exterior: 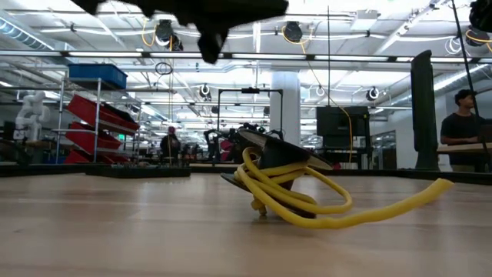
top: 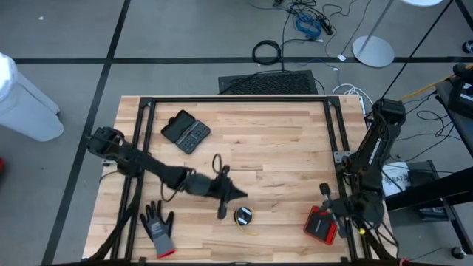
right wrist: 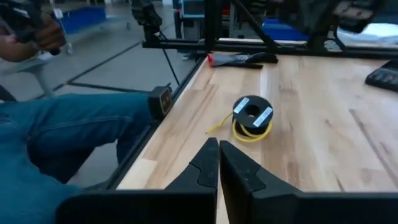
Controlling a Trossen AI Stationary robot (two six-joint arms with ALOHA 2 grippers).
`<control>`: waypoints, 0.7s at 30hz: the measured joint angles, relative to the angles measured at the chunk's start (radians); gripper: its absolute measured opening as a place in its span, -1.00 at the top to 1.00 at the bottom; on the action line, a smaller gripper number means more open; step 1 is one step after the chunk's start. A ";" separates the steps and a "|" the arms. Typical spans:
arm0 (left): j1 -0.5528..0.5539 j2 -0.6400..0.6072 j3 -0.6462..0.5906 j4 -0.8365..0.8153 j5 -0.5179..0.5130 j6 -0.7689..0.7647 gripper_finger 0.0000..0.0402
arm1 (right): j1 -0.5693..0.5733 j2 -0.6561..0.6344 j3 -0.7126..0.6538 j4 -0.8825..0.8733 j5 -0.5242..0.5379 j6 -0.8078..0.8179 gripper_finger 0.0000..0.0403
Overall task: Coil cords
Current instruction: Return to Home Position
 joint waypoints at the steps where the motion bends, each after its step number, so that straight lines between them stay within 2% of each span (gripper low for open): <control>1: 0.024 -0.003 0.000 -0.006 0.021 0.006 1.00 | -0.012 0.000 -0.038 0.066 -0.012 -0.014 1.00; 9: 0.181 -0.072 -0.001 -0.047 0.185 0.089 1.00 | -0.077 0.000 -0.268 0.472 -0.045 -0.084 1.00; 14: 0.252 -0.174 -0.001 -0.227 0.290 0.106 1.00 | -0.117 -0.004 -0.341 0.648 -0.075 -0.143 1.00; 21: 0.321 -0.361 -0.001 -0.437 0.318 0.242 1.00 | -0.222 -0.079 -0.347 0.688 -0.177 -0.260 1.00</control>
